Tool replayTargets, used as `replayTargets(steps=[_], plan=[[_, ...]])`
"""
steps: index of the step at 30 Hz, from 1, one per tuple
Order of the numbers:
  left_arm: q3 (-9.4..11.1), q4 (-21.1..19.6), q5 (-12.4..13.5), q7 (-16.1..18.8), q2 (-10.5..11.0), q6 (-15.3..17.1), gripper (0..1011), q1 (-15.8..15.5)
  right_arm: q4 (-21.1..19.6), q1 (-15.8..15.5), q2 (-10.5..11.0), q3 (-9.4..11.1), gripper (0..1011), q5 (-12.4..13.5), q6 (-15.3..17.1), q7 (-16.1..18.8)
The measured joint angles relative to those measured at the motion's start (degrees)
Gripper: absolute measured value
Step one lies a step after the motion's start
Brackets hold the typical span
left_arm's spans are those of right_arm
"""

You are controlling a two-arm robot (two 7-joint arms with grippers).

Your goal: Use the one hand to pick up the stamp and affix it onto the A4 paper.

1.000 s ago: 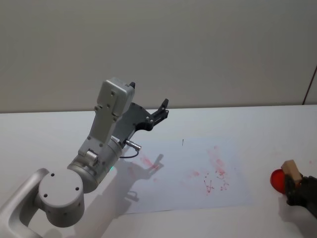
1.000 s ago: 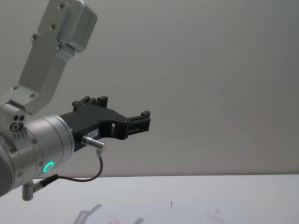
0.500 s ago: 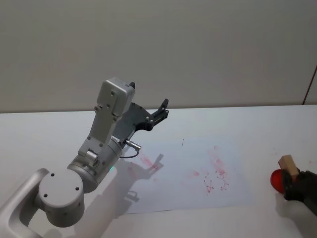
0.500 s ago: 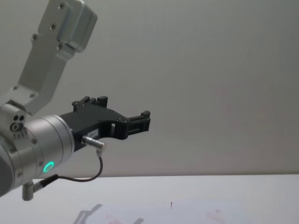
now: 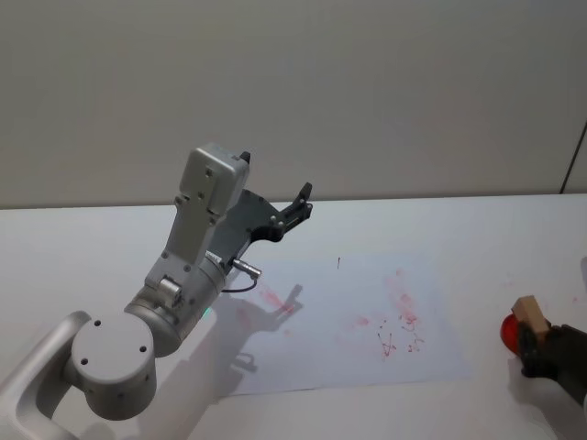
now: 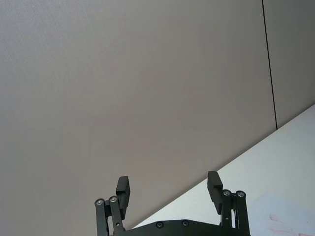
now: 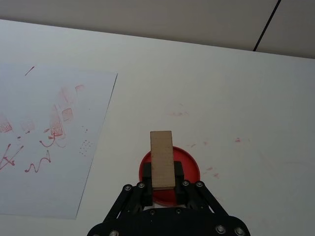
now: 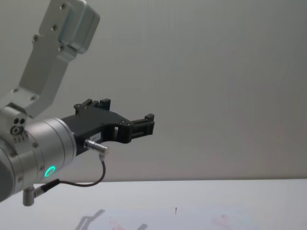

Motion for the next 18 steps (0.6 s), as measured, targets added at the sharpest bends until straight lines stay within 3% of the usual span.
replayTargets(steps=[14, 18], plan=[[0.0, 0.0, 0.0, 0.0, 0.0, 0.0, 1001, 0.0, 1.5, 1.9, -1.0, 0.0, 233, -1.1, -0.4, 1.0], [0.0, 0.0, 0.0, 0.0, 0.0, 0.0, 1001, 0.0, 1.8, 2.2, -1.2, 0.0, 346, -1.3, -0.4, 1.3]])
